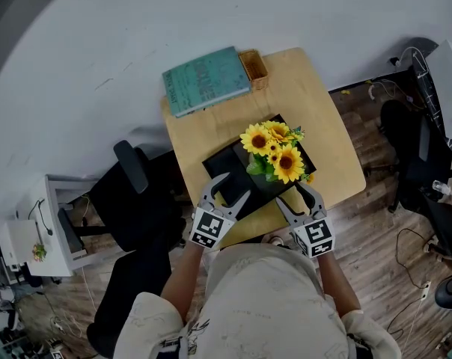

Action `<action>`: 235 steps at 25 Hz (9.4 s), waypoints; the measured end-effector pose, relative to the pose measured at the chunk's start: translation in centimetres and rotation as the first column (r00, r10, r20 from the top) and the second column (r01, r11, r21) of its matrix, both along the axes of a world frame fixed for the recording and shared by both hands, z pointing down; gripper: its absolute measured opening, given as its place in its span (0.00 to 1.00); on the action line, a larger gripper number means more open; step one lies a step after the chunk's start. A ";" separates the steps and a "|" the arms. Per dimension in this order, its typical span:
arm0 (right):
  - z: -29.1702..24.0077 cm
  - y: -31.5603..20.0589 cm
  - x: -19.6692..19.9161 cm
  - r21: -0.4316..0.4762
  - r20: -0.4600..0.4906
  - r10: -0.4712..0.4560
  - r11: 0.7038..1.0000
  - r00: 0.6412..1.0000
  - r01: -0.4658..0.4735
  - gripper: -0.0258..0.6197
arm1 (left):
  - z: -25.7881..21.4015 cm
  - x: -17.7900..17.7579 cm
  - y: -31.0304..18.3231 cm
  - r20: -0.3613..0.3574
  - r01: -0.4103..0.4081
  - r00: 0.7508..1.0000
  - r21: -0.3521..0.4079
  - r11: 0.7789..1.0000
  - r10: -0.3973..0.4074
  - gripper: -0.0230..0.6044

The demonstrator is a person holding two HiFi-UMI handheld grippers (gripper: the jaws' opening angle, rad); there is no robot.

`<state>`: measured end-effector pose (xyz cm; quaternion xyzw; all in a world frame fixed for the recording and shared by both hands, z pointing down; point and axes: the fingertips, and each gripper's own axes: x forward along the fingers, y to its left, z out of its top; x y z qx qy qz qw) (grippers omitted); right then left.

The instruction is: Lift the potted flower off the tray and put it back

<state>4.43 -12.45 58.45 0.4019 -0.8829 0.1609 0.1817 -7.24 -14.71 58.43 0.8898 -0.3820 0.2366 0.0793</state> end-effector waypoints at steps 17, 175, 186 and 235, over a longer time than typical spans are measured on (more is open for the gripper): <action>2.4 -3.7 0.1 -0.026 -0.067 -0.051 0.998 0.996 0.049 0.51 | 3.0 0.9 -3.0 0.089 -0.130 0.987 -0.055 0.990 0.135 0.46; -29.1 2.9 -2.6 0.670 -0.125 -0.371 0.652 0.920 0.354 0.65 | -28.0 4.7 5.7 -0.041 -0.140 0.980 0.566 0.813 0.197 0.50; -24.5 1.8 -2.5 0.595 -0.124 -0.345 0.725 0.931 0.347 0.65 | -23.8 4.9 4.5 -0.053 -0.150 0.978 0.502 0.852 0.204 0.50; 1.4 -7.0 -2.4 0.081 -0.203 -0.245 0.961 0.948 0.266 0.65 | 3.0 4.8 -4.2 0.026 -0.248 0.968 -0.092 0.964 0.251 0.50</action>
